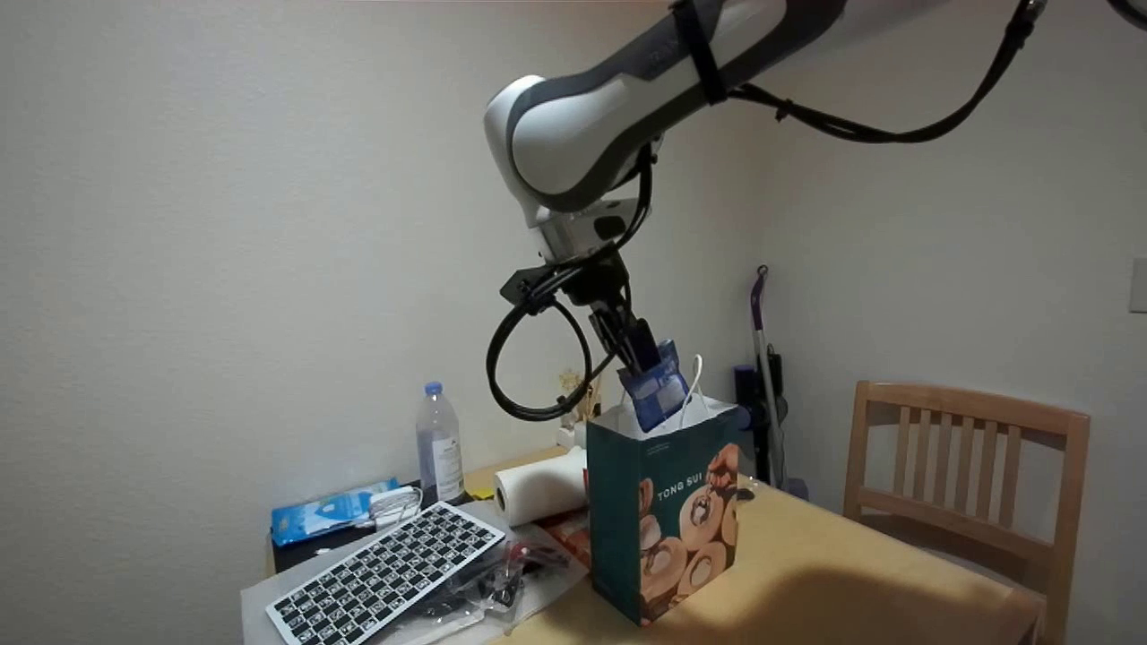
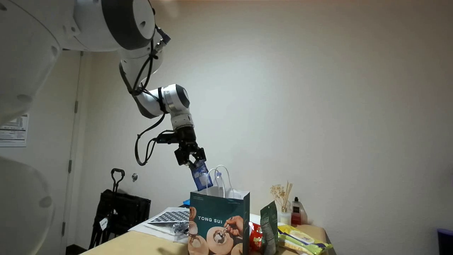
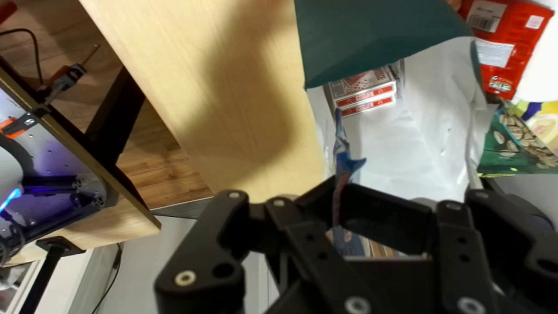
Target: Put the blue packet in the green bag
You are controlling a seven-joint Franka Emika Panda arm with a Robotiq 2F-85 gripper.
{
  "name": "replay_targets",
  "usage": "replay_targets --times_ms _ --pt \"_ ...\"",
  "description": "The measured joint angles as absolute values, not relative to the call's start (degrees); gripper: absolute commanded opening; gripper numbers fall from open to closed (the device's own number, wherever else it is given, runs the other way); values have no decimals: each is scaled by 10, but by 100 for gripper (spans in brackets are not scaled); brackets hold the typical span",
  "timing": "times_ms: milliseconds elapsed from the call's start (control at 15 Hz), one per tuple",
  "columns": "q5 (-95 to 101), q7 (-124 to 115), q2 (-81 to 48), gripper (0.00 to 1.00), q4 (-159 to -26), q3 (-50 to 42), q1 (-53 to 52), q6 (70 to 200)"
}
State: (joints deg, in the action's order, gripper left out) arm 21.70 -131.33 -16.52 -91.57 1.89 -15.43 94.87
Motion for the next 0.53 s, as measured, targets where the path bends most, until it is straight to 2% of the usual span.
replay_targets --times_ms 67,133,533 --pt "205 -1313 -161 25 -928 19 -150 950" --pt "197 -1313 -157 27 -938 19 -147 953" --pt "165 -1313 -141 65 -978 20 -142 987"
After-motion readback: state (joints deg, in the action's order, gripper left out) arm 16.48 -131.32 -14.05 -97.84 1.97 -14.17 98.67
